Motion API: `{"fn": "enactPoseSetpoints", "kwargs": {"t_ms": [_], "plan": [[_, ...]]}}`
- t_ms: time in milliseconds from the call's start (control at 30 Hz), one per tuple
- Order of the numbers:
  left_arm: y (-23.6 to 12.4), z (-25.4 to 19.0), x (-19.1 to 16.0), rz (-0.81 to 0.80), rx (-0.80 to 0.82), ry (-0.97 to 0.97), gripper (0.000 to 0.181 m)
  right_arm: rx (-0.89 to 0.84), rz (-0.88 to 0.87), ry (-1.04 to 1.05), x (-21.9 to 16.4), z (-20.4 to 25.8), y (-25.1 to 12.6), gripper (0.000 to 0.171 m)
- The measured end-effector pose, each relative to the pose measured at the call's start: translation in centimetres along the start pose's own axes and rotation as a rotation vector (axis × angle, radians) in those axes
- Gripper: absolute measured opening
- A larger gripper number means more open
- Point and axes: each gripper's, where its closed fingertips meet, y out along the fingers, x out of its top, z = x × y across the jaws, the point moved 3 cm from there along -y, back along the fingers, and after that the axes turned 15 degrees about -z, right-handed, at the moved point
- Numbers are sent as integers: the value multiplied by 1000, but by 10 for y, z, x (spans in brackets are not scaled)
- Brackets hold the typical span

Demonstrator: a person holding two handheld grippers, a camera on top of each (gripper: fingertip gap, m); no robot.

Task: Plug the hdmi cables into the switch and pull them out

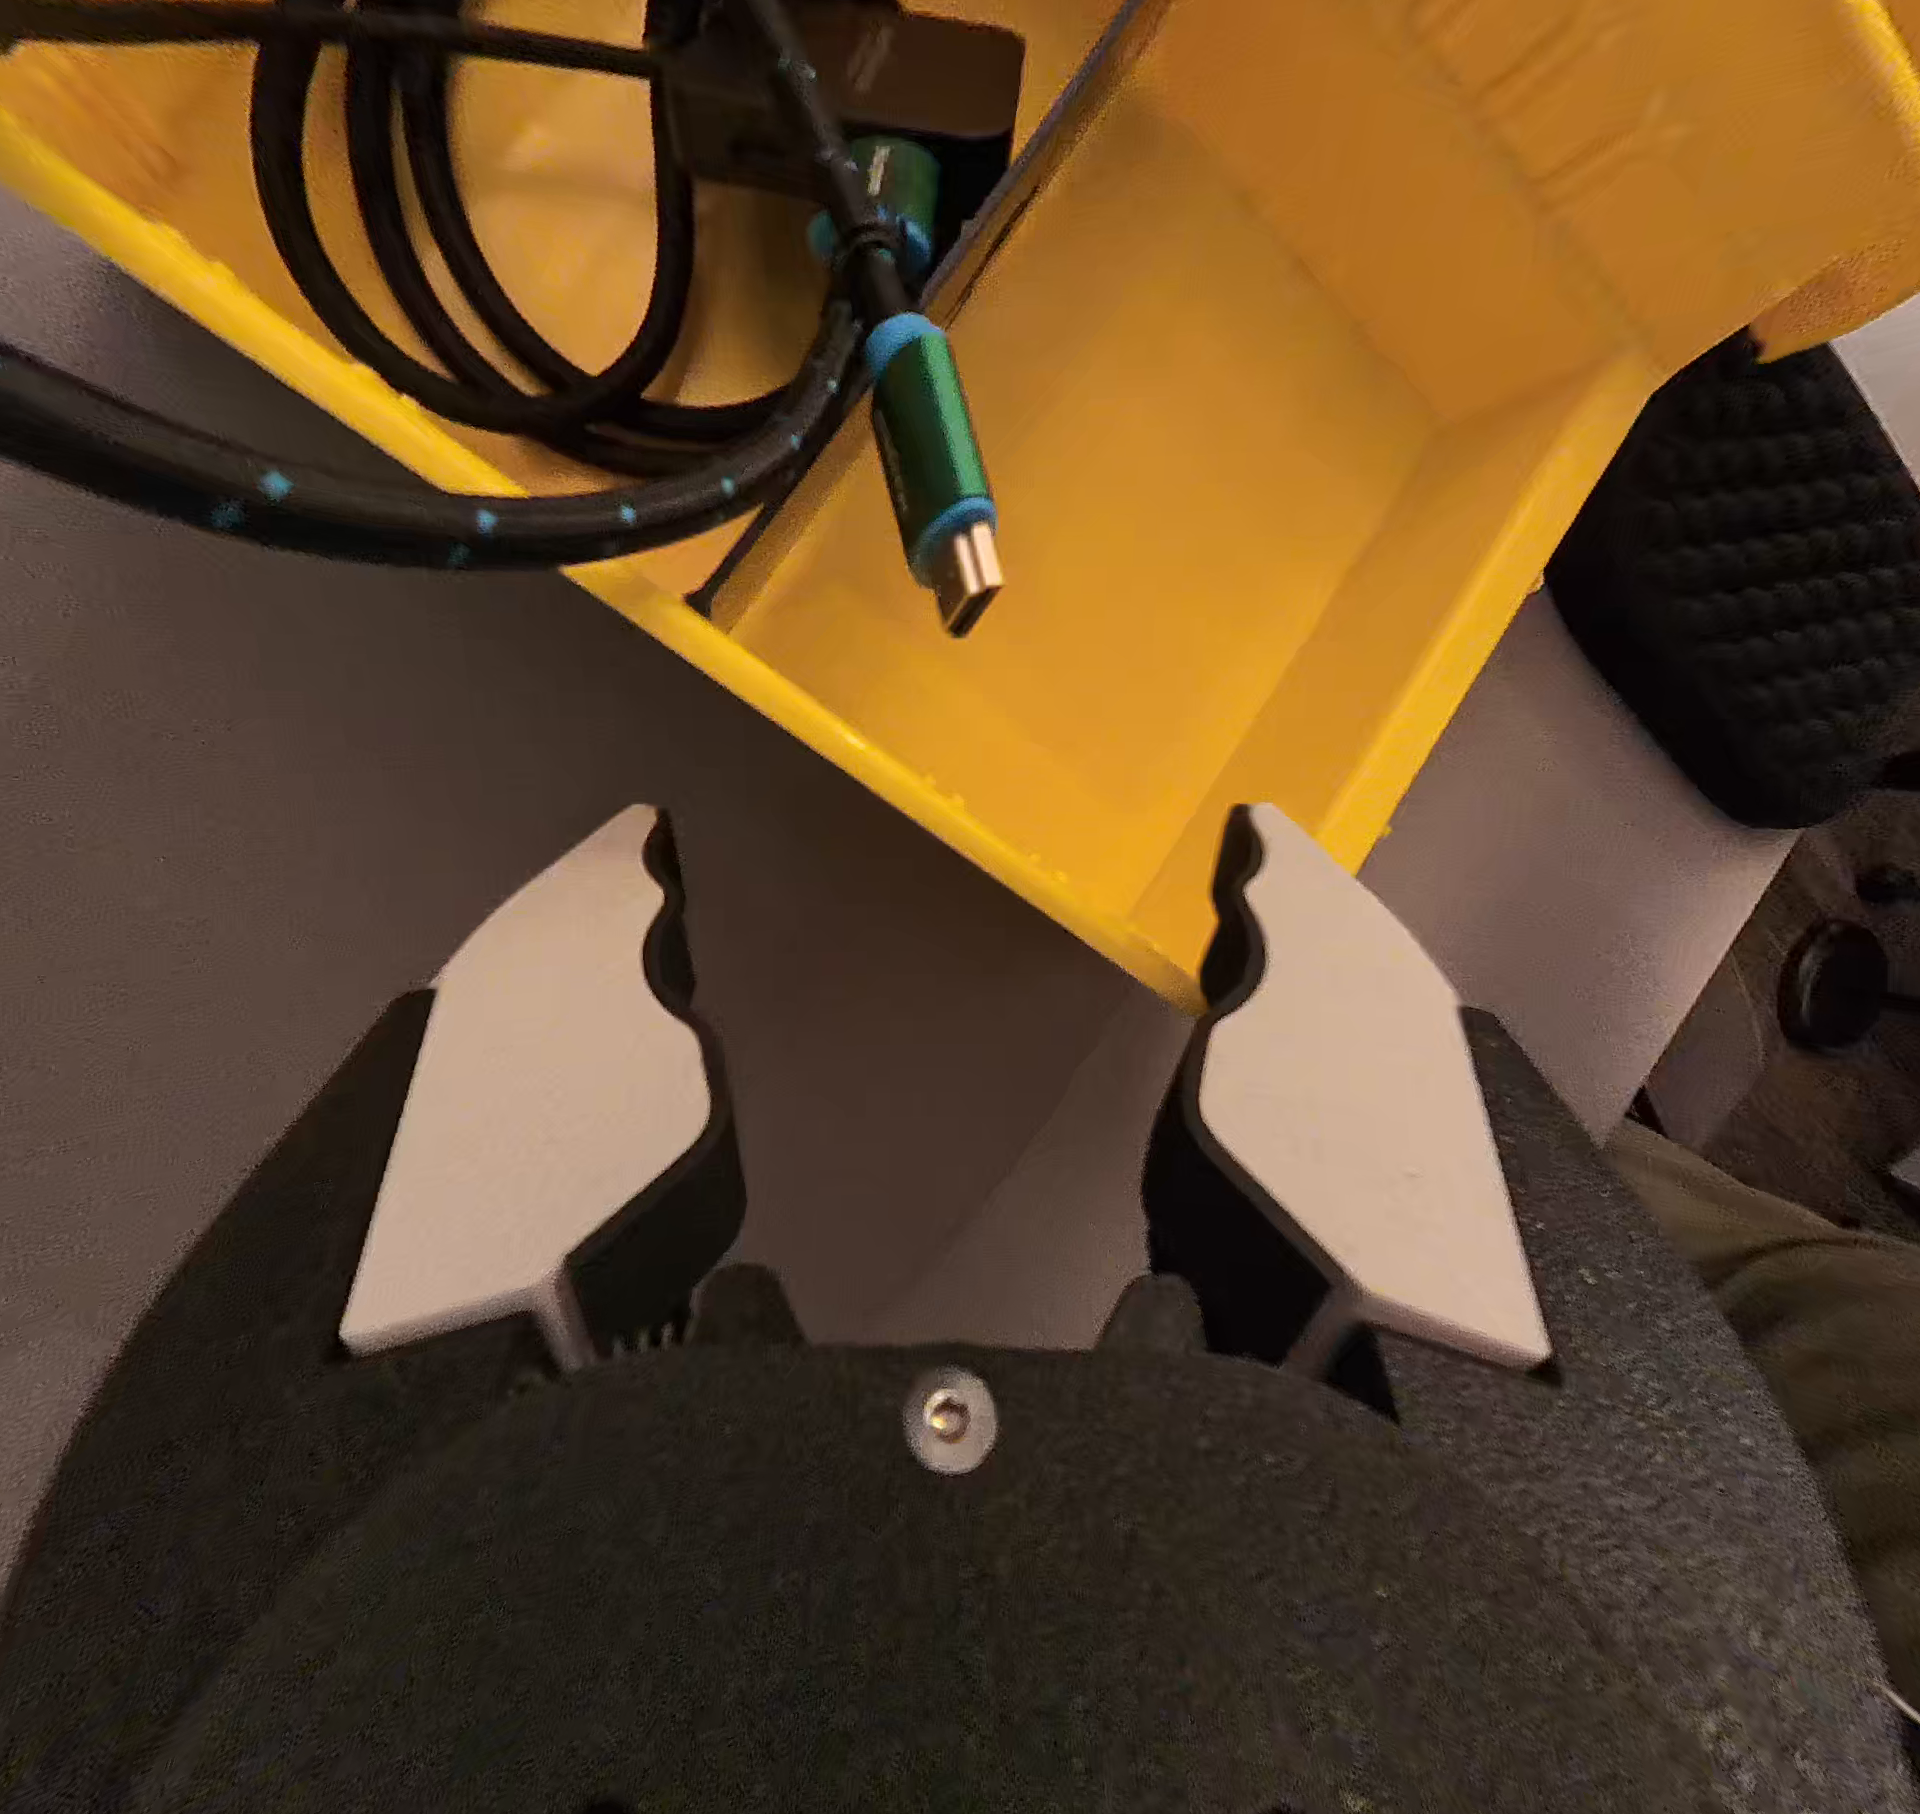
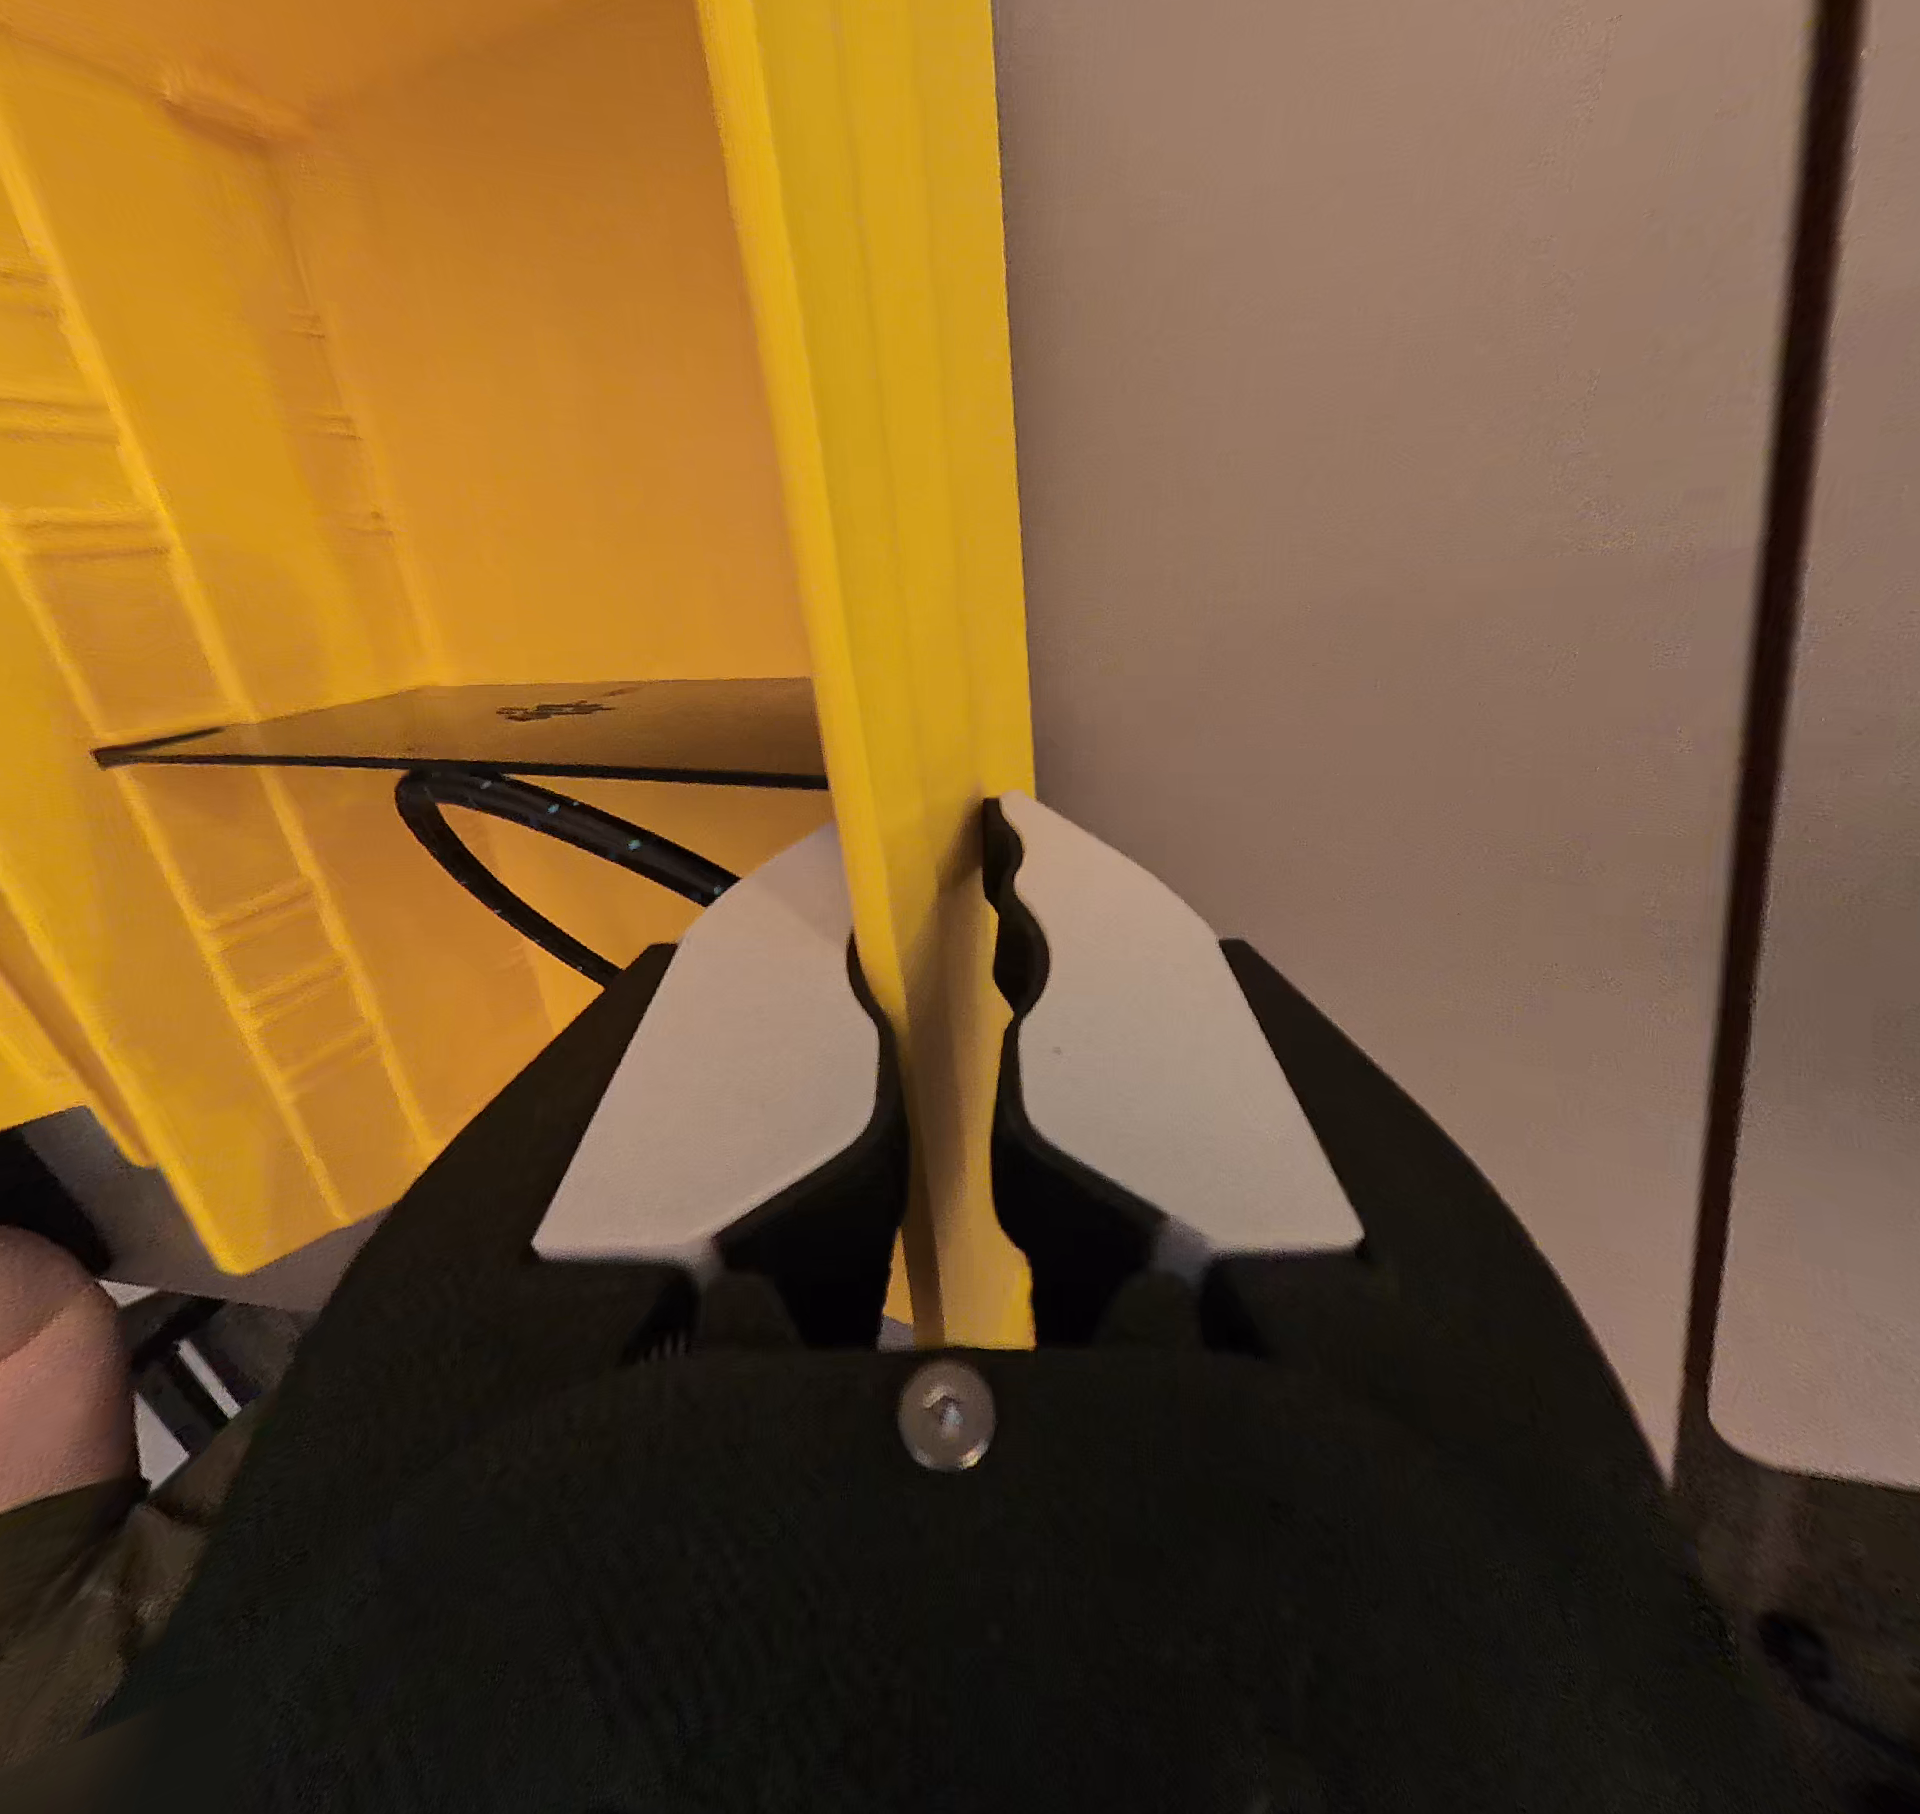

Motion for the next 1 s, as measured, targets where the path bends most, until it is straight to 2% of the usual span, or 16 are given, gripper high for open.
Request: {"fn": "enactPoseSetpoints", "kwargs": {"t_ms": [67,100,200,333,400,533,767,1000], "plan": [[-4,9,1,5,39,14,85,8,1,-15,1,11,14,14],[-5,11,1,3,40,17,88,29,-6,-20,2,18,19,14],[-5,6,-1,11,-17,0,71,59,4,-67,1,39,29,13],[-18,21,-4,28,13,26,65,47,-28,-49,1,51,38,12],[-27,33,-8,38,10,-8,56,54,-41,-23,2,55,43,12],[-44,50,-16,39,-132,-145,19,6,-61,-19,6,62,47,11],[-81,104,-32,0,-155,-348,18,-8,-19,-127,2,85,53,7],[-131,166,-59,-84,27,-421,12,2,87,-233,-17,95,49,8]]}}
